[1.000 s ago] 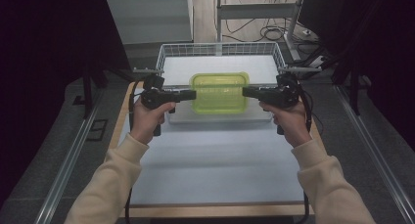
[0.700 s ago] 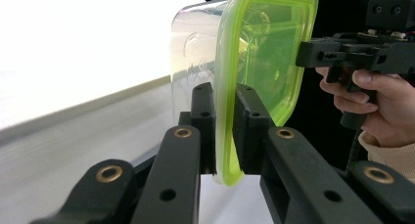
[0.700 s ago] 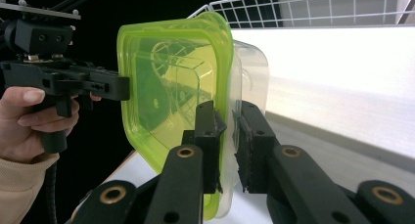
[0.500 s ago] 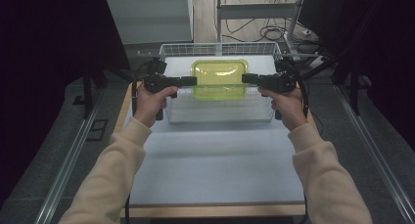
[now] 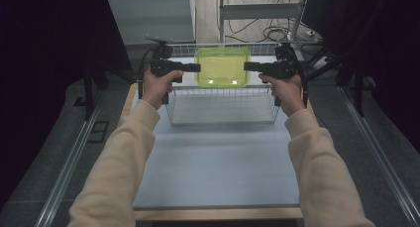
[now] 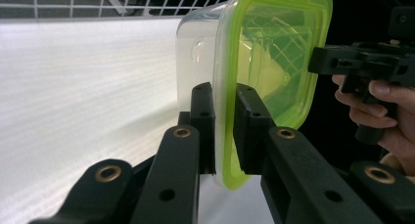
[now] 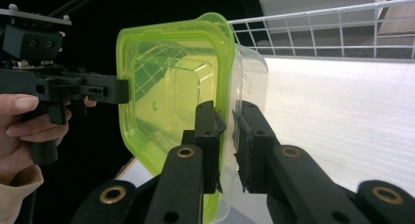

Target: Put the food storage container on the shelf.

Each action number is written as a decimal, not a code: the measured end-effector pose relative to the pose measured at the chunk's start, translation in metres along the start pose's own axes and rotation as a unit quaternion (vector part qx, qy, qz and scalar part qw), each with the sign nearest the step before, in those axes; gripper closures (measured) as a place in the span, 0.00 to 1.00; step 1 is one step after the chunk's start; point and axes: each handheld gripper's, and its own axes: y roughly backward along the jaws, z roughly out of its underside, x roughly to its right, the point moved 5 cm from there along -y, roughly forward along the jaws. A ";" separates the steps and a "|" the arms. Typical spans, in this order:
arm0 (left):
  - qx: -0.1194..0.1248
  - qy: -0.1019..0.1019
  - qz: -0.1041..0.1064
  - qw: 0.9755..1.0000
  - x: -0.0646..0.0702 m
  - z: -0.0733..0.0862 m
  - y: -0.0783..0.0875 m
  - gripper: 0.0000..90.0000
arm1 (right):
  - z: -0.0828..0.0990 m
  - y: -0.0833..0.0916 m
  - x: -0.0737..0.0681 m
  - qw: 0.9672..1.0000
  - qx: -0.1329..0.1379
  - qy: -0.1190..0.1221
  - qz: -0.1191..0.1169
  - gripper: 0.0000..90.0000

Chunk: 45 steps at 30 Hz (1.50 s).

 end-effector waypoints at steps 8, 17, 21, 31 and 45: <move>-0.007 0.021 -0.001 1.000 -0.013 -0.006 -0.015 0.89 | -0.005 -0.009 0.012 1.000 -0.008 -0.015 0.015 0.89; 0.000 0.042 0.000 0.999 -0.022 -0.009 -0.019 0.88 | -0.009 -0.022 0.023 0.999 -0.016 -0.034 0.020 0.88; 0.007 0.046 -0.004 0.999 -0.024 -0.011 -0.022 0.87 | -0.010 -0.025 0.025 0.999 -0.013 -0.031 0.025 0.86; 0.011 0.046 -0.025 0.999 -0.030 -0.011 -0.031 0.69 | -0.008 -0.034 0.030 0.998 -0.021 -0.011 0.060 0.69; 0.035 0.011 -0.048 0.998 -0.024 -0.010 -0.022 0.23 | -0.011 -0.020 0.028 0.996 0.007 0.002 0.087 0.43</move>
